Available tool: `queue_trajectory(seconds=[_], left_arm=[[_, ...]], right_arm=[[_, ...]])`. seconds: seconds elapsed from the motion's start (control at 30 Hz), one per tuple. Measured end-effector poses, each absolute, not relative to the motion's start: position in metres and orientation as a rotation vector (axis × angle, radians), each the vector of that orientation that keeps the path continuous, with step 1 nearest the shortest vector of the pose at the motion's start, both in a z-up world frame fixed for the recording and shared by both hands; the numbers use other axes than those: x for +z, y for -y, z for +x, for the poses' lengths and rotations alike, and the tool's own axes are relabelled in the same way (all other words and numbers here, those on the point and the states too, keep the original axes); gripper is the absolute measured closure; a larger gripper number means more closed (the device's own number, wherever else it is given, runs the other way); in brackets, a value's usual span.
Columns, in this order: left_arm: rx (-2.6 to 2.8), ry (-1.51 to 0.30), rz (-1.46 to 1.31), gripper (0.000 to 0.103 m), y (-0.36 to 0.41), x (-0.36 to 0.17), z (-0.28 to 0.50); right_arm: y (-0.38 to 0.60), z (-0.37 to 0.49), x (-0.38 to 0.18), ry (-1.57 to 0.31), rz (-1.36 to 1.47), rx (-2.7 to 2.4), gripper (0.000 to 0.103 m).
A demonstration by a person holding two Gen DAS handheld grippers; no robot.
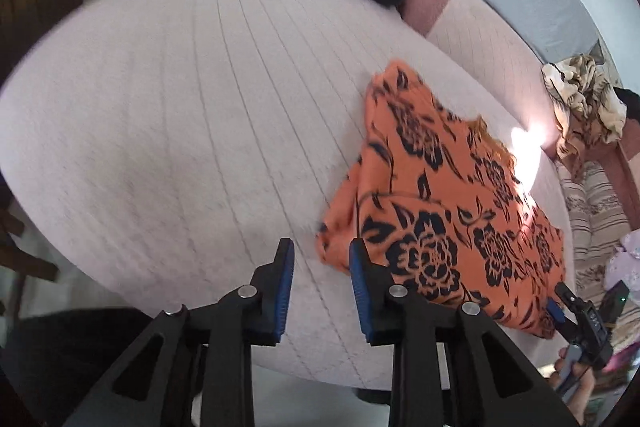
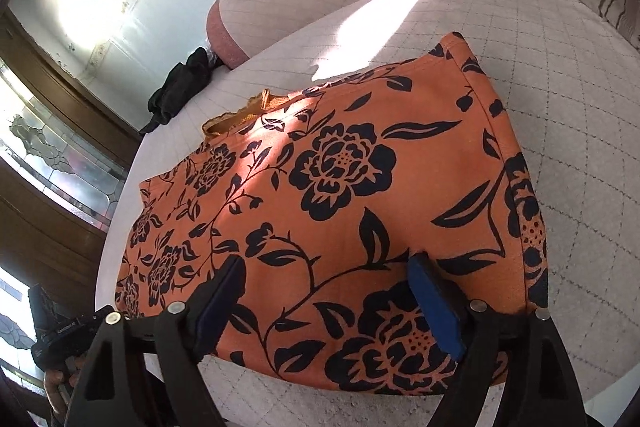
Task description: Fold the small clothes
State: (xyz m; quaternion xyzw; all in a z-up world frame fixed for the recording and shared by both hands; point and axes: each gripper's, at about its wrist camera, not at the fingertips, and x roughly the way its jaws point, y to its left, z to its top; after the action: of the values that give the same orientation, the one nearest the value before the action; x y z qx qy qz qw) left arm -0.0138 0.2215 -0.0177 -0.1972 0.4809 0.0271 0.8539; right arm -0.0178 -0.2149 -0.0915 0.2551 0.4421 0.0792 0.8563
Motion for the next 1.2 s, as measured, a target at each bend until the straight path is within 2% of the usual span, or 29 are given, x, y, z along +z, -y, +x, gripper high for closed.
queue_trajectory(seconds=[0.07,0.1,0.13,0.23,0.3,0.33,0.37,0.47,0.57,0.63,0.73,0.83,0.97,1.07,1.1,1.2], left_arm=[[0.08,-0.977,-0.378,0.059,-0.219,-0.005,-0.008],[0.083,-0.965,-0.349,0.049,-0.215,-0.001,-0.002],[0.076,-0.956,-0.317,0.047,-0.212,0.001,0.005],[0.015,-0.993,-0.231,0.046,-0.187,-0.013,0.039],[0.067,-1.117,-0.183,0.045,-0.183,-0.045,0.059],[0.096,-1.148,-0.249,0.043,-0.192,-0.057,0.061],[0.105,-1.112,-0.299,0.043,-0.197,-0.053,0.057],[0.134,-1.048,-0.217,0.046,-0.19,-0.026,0.054],[0.055,-0.978,-0.13,0.04,-0.172,-0.004,0.07],[0.05,-0.996,-0.098,0.04,-0.167,-0.013,0.093],[0.162,-1.133,-0.013,0.037,-0.174,-0.054,0.127],[0.17,-1.081,-0.09,0.037,-0.184,-0.037,0.129],[0.1,-0.988,-0.027,0.037,-0.169,-0.014,0.148],[0.09,-1.072,0.016,0.037,-0.166,-0.035,0.181],[0.117,-1.129,0.012,0.034,-0.171,-0.049,0.198],[0.151,-1.144,-0.138,0.033,-0.195,-0.048,0.229]], right_arm=[[0.216,-0.019,-0.093,-0.92,0.552,0.175,0.017],[0.217,-0.019,-0.093,-0.914,0.559,0.179,0.016],[0.218,-0.02,-0.093,-0.909,0.564,0.181,0.016],[0.218,-0.021,-0.094,-0.902,0.562,0.192,0.016],[0.22,-0.021,-0.094,-0.899,0.567,0.2,0.016],[0.221,-0.021,-0.094,-0.897,0.574,0.204,0.016],[0.221,-0.021,-0.094,-0.895,0.581,0.208,0.016],[0.222,-0.023,-0.095,-0.885,0.584,0.221,0.016],[0.221,-0.022,-0.095,-0.88,0.578,0.225,0.013],[0.218,-0.02,-0.094,-0.884,0.574,0.226,0.008],[0.214,-0.016,-0.094,-0.889,0.566,0.231,0.002],[0.211,-0.017,-0.093,-0.888,0.544,0.237,0.003],[0.214,-0.017,-0.094,-0.882,0.567,0.244,0.003],[0.214,-0.016,-0.094,-0.883,0.571,0.244,0.002],[0.214,-0.015,-0.094,-0.883,0.571,0.246,0.002],[0.214,-0.016,-0.094,-0.883,0.569,0.246,0.002]])
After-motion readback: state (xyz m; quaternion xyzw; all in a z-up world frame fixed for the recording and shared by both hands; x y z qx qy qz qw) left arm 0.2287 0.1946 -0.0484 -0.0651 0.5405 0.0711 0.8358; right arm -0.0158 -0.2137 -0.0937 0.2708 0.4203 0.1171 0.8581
